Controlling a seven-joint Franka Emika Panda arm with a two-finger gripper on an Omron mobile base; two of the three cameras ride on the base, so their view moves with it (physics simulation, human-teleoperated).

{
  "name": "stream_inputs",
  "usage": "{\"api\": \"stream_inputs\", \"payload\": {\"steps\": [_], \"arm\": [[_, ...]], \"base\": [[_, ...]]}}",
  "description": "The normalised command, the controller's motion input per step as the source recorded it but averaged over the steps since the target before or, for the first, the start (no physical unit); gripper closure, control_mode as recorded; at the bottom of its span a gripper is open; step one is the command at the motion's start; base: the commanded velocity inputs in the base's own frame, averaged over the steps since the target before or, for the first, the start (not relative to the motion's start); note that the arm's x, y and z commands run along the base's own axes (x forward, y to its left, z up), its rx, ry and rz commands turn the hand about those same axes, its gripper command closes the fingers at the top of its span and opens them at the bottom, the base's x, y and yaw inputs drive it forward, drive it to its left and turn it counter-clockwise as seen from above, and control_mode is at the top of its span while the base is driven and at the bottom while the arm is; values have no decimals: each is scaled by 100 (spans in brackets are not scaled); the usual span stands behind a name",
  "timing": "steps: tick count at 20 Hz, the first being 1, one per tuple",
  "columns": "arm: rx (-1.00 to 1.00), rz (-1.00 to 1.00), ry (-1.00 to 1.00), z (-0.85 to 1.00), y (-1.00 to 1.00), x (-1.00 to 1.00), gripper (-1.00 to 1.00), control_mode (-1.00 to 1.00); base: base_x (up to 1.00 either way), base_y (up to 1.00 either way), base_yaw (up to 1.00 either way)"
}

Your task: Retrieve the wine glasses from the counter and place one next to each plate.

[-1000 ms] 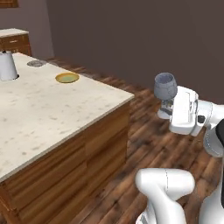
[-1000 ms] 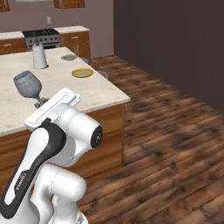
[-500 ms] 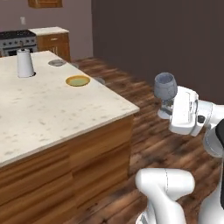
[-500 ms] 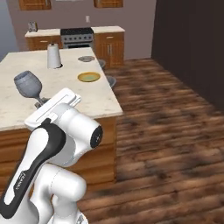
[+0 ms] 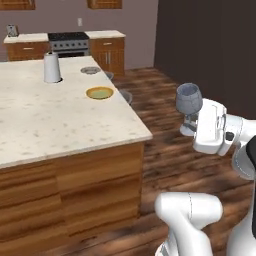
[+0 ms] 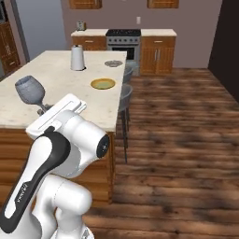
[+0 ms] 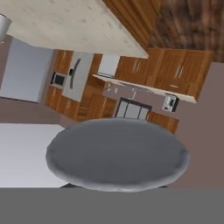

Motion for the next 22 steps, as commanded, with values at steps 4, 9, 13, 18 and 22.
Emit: {"api": "stream_inputs", "payload": {"steps": [4, 9, 13, 18, 22], "arm": [[0, 0, 0, 0, 0, 0, 100, 100], [0, 0, 0, 0, 0, 0, 100, 100], [0, 0, 0, 0, 0, 0, 100, 100], [0, 0, 0, 0, 0, 0, 100, 100], [0, 0, 0, 0, 0, 0, 100, 100]], "base": [[26, -100, 46], [19, -99, 51], [17, -69, 66], [26, -38, 83], [35, -50, 78]]}}
